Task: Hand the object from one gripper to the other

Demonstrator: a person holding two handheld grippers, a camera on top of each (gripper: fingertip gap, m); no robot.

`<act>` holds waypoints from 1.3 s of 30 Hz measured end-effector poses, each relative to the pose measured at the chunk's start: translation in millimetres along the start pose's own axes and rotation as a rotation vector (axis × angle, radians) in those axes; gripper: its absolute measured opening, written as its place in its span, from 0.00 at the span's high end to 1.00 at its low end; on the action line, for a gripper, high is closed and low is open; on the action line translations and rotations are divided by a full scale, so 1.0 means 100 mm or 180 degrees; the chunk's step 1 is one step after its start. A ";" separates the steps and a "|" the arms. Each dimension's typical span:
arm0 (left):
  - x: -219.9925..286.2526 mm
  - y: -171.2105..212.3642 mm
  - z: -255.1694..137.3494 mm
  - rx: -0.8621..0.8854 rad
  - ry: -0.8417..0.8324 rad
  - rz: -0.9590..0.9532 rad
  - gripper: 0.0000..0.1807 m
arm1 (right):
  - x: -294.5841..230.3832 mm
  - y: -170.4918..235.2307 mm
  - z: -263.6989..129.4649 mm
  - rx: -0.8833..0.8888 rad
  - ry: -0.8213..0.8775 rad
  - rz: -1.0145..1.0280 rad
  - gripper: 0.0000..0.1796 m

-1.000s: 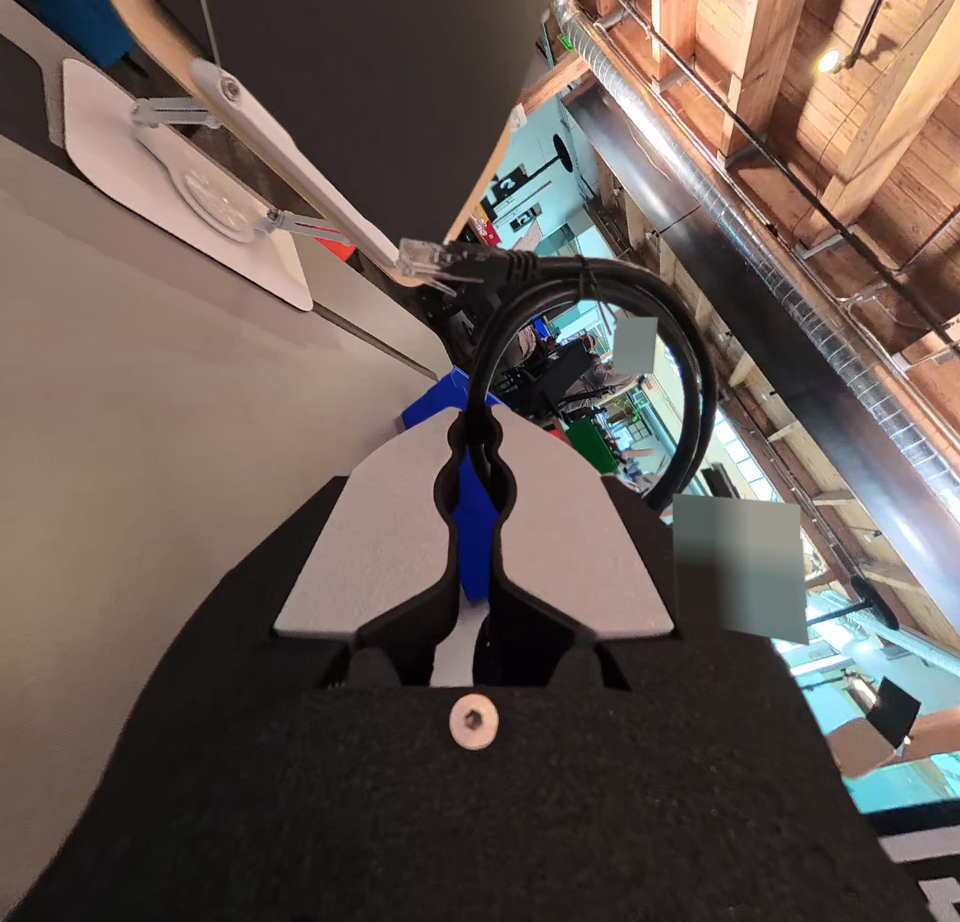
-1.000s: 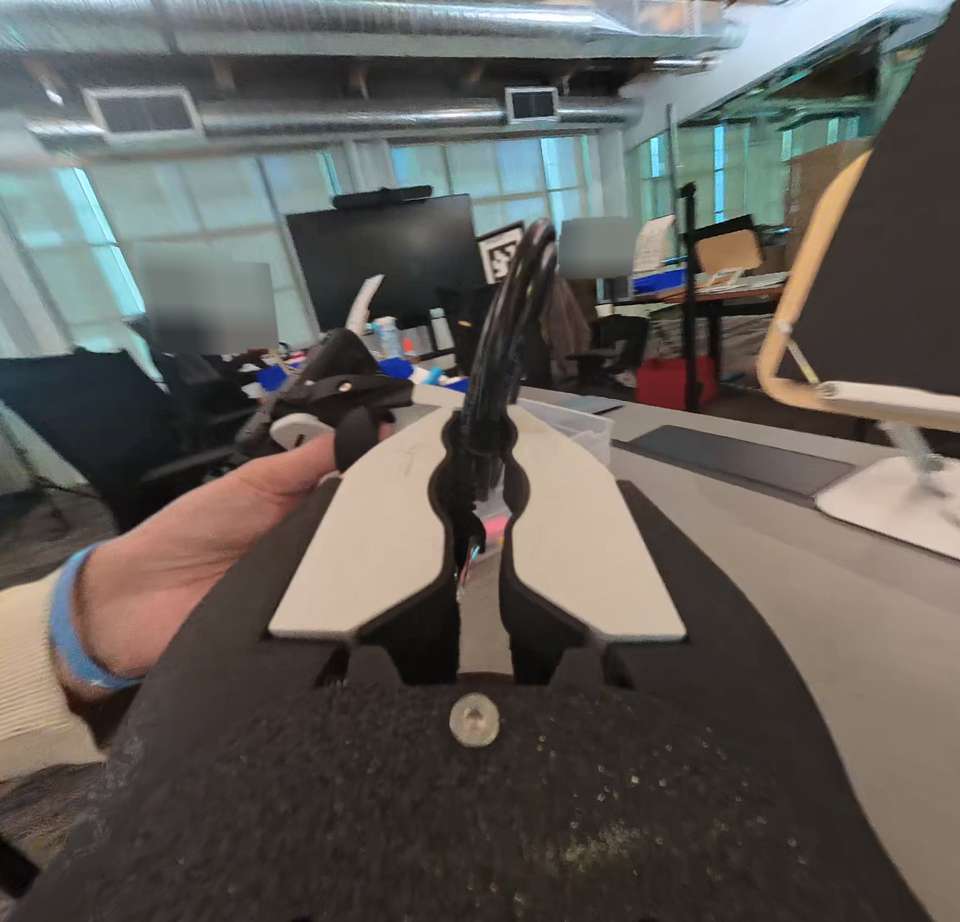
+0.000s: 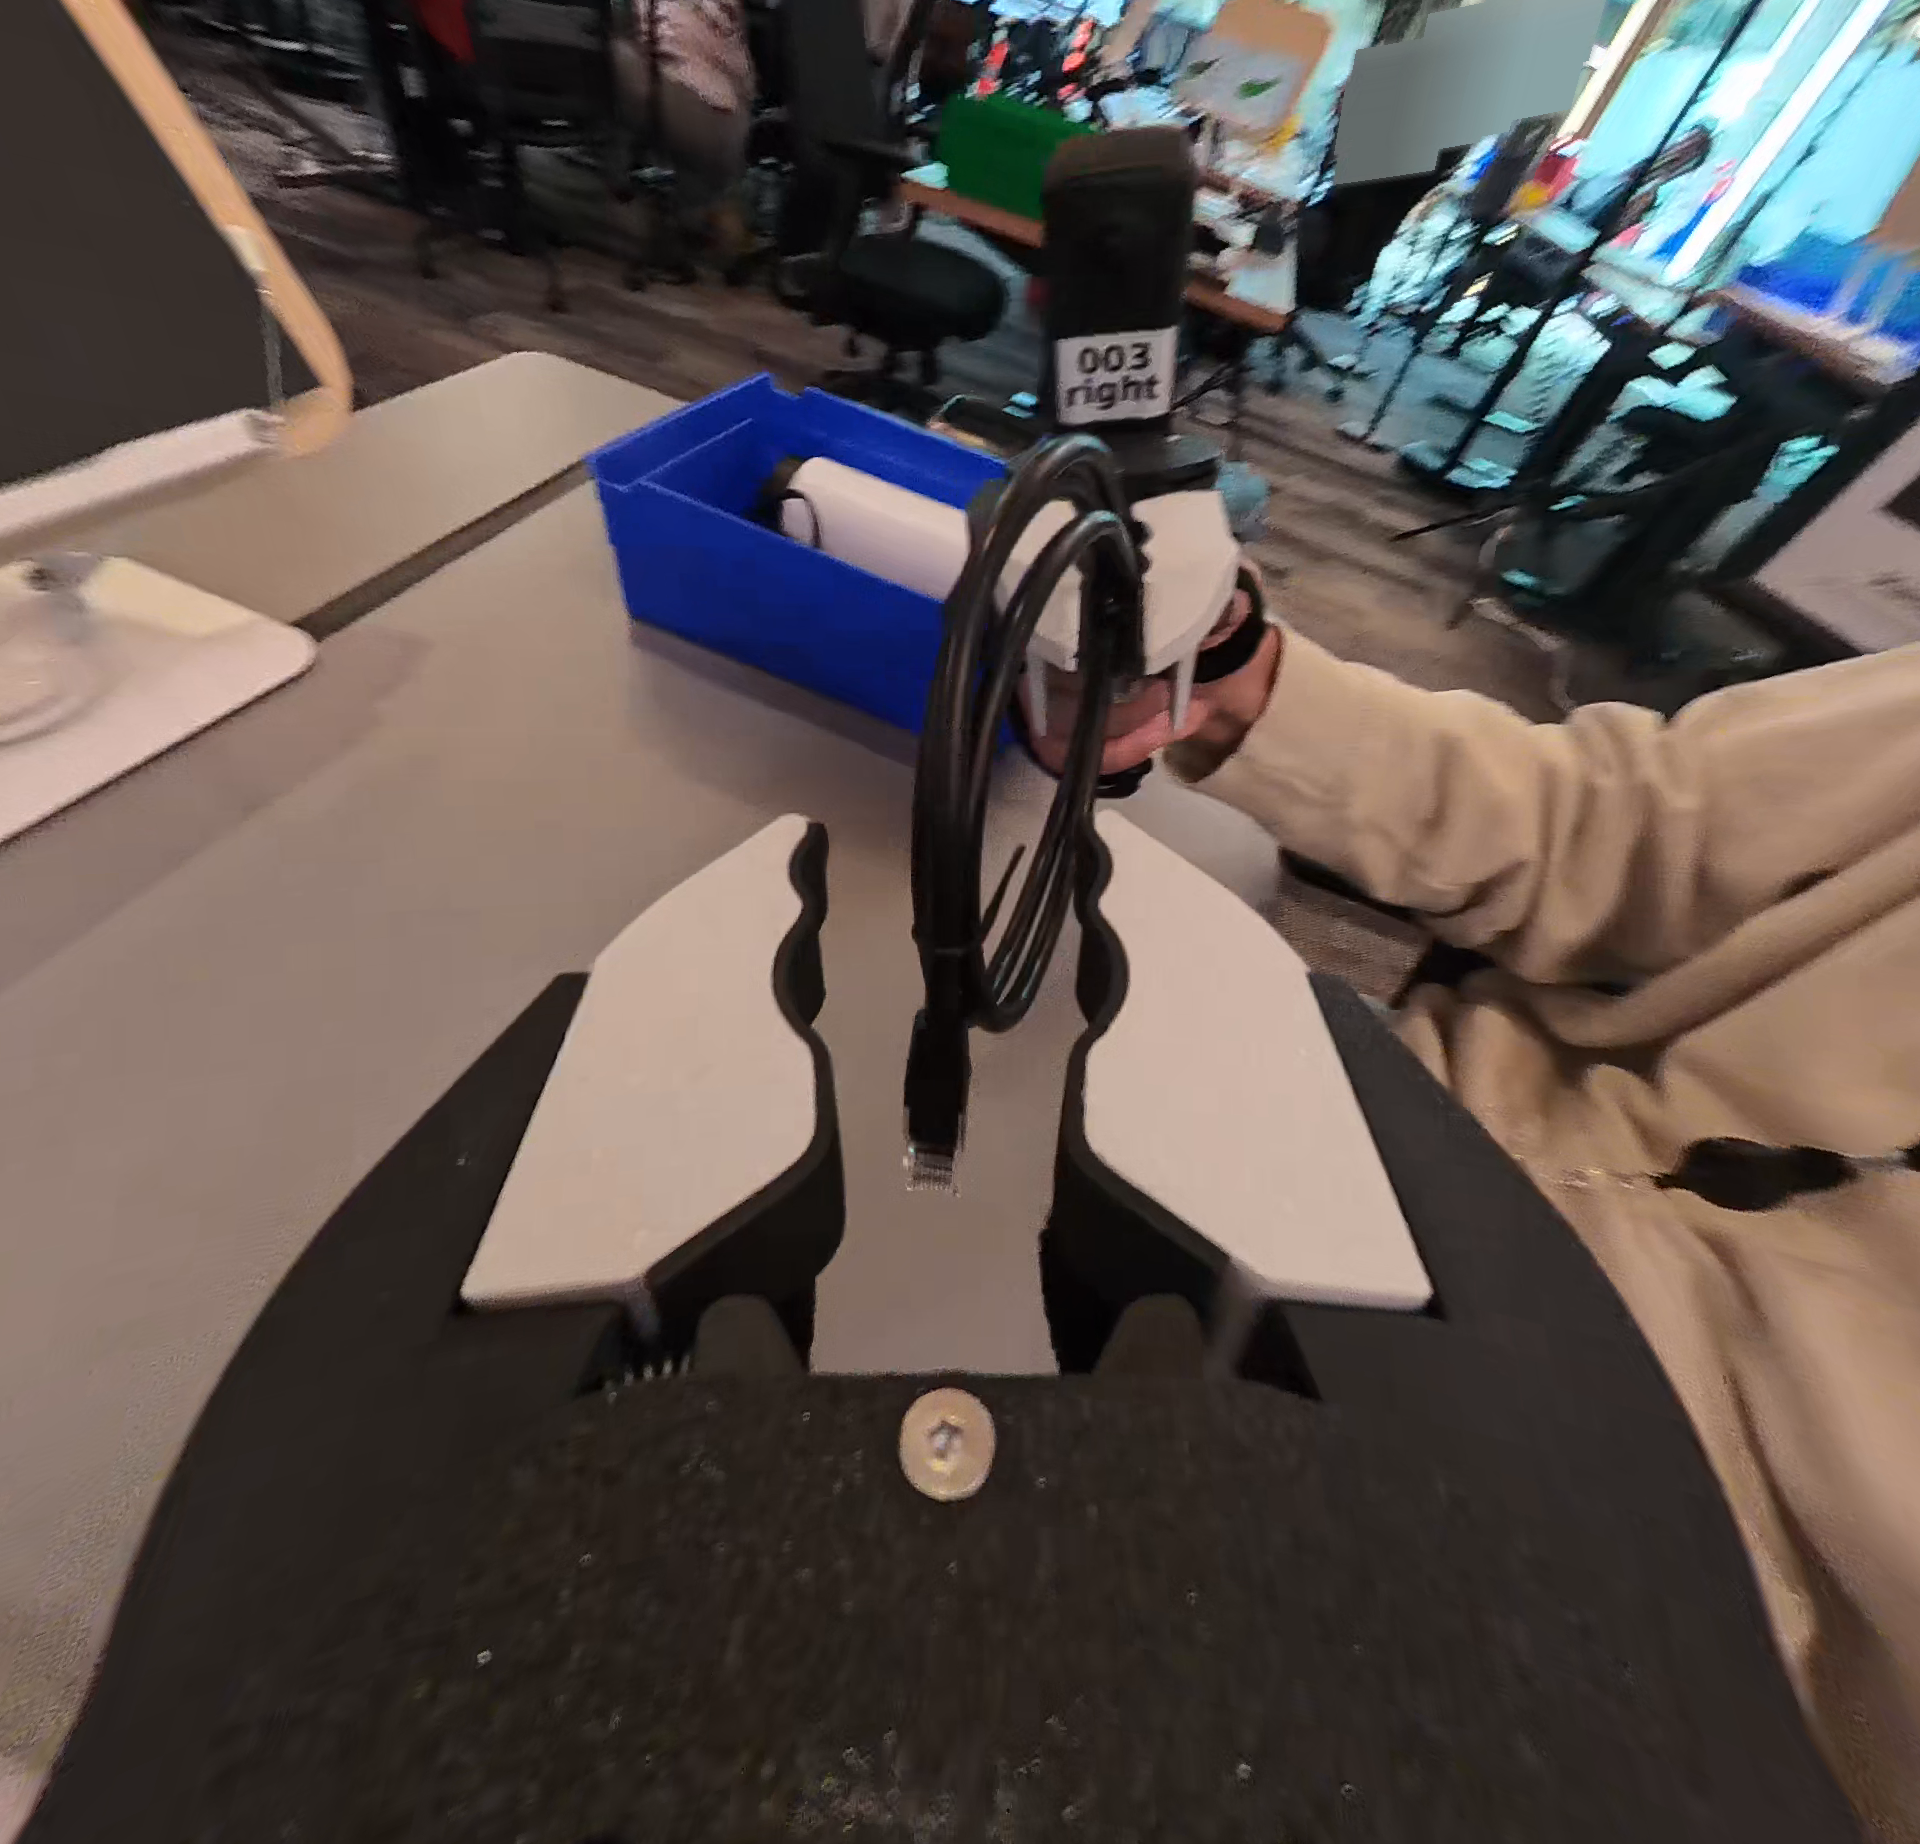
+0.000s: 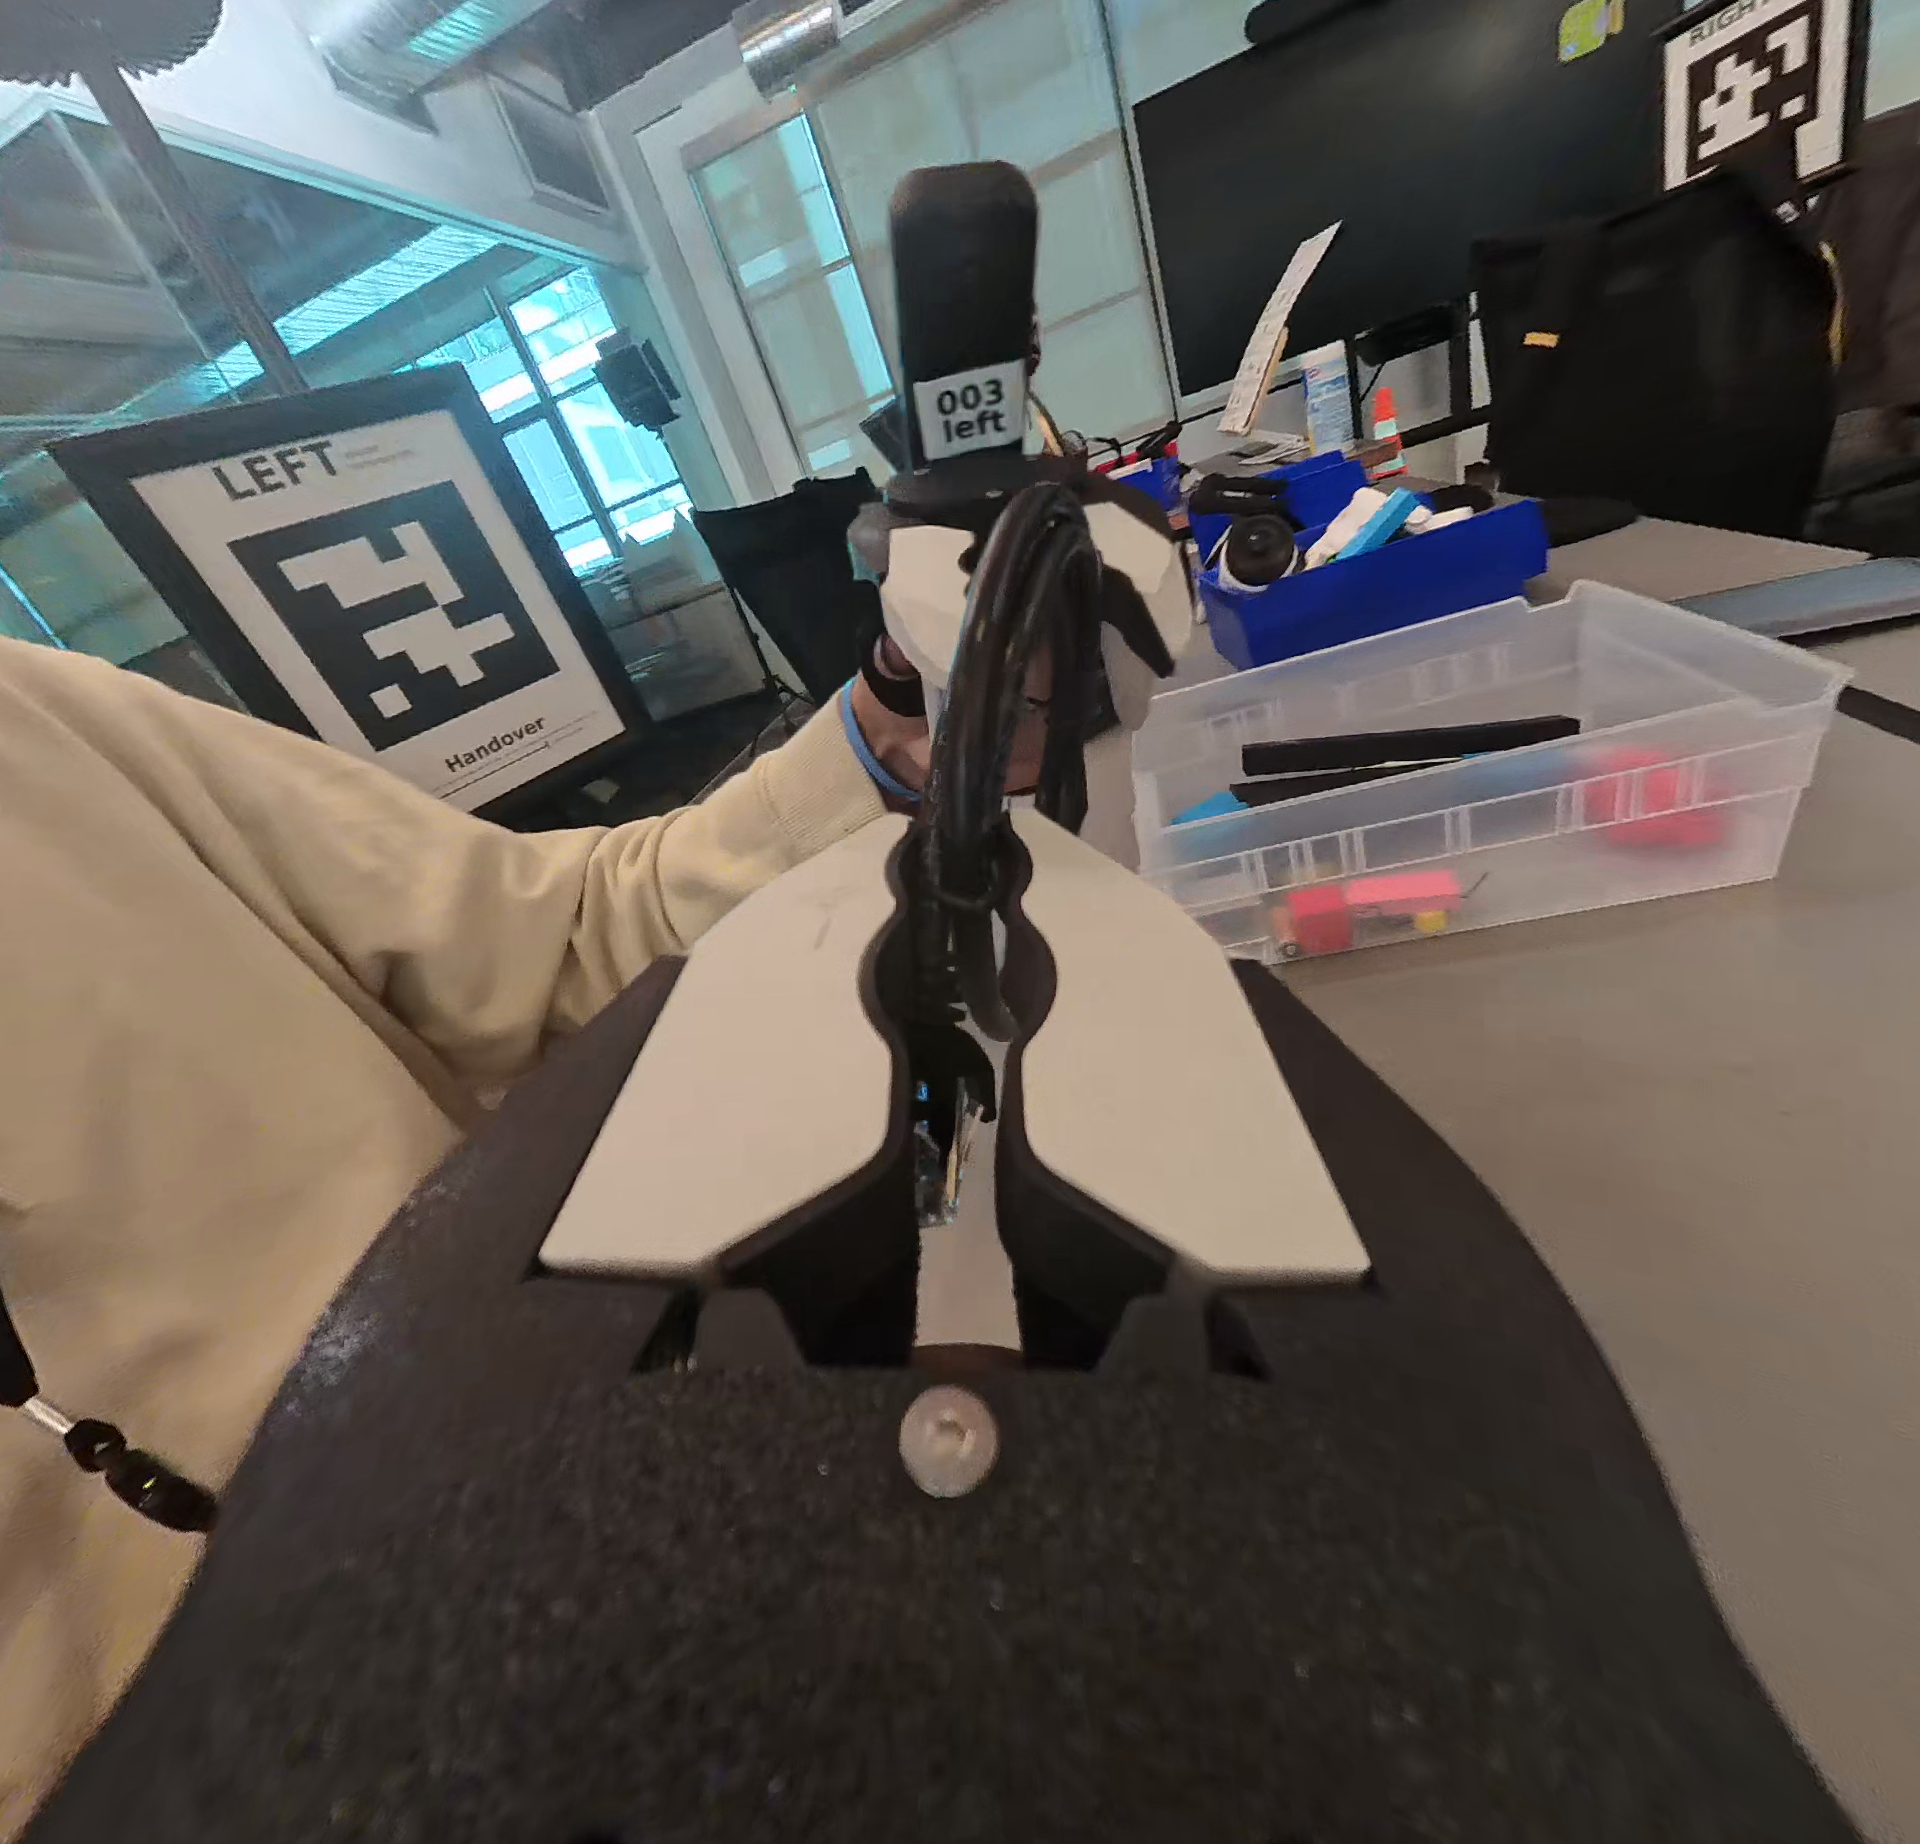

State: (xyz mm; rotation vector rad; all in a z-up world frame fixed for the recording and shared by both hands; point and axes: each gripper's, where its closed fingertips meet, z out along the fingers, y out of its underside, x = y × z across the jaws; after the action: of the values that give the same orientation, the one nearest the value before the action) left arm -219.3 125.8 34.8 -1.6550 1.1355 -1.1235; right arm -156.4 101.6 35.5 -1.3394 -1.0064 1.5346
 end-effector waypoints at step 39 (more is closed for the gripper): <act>-0.64 -0.12 -0.11 0.1468 0.0524 -0.2392 0.95 | 0.76 0.10 -0.36 0.0102 0.3168 -0.2779 0.80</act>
State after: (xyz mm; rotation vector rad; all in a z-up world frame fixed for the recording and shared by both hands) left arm -240.0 188.4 34.7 -1.6558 0.2648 -1.8505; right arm -126.7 171.4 -2.2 -1.1600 -0.7141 0.1542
